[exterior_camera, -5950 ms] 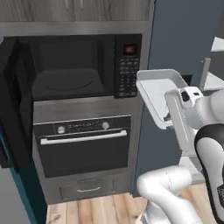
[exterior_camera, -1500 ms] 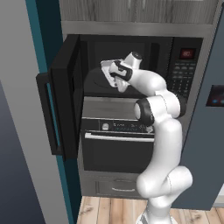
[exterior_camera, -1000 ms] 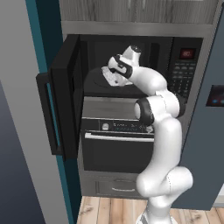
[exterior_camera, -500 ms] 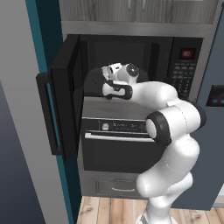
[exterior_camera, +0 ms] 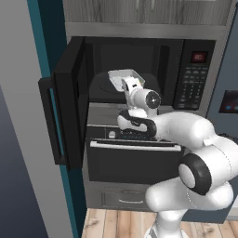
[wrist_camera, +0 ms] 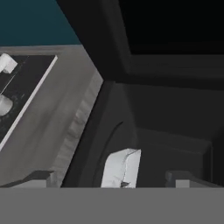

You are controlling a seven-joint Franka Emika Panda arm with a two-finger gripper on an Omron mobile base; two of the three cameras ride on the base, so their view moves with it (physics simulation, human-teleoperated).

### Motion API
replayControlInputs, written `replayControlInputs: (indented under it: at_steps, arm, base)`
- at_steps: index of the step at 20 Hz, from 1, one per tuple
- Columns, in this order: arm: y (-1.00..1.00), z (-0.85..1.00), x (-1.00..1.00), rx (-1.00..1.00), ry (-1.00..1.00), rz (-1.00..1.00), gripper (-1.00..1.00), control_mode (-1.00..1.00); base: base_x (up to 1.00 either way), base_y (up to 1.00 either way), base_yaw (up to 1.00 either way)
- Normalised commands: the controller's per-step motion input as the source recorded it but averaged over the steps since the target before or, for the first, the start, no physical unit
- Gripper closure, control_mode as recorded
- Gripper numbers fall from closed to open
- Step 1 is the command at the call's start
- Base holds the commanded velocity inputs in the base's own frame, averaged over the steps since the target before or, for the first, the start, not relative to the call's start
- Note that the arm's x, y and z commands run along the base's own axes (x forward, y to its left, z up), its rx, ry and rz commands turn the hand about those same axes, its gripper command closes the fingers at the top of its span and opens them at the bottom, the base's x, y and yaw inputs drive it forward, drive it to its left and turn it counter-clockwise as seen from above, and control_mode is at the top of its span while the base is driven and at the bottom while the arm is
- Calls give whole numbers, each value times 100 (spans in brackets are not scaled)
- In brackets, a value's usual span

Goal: Place the tupperware containing the fish and tomato meal in the microwave. Close the microwave door and press the start button to reheat the meal.

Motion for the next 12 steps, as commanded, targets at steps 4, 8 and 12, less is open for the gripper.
replayControlInputs:
  at_steps: [4,8,12]
  arm:
    - [0,77,-100,2,16,-4,-100,-100]
    - [0,36,-100,0,22,-4,-100,-100]
    - [20,-14,-100,-8,4,-5,-100,-100]
  base:
    - [0,0,0]
    - [0,0,0]
    - [0,0,0]
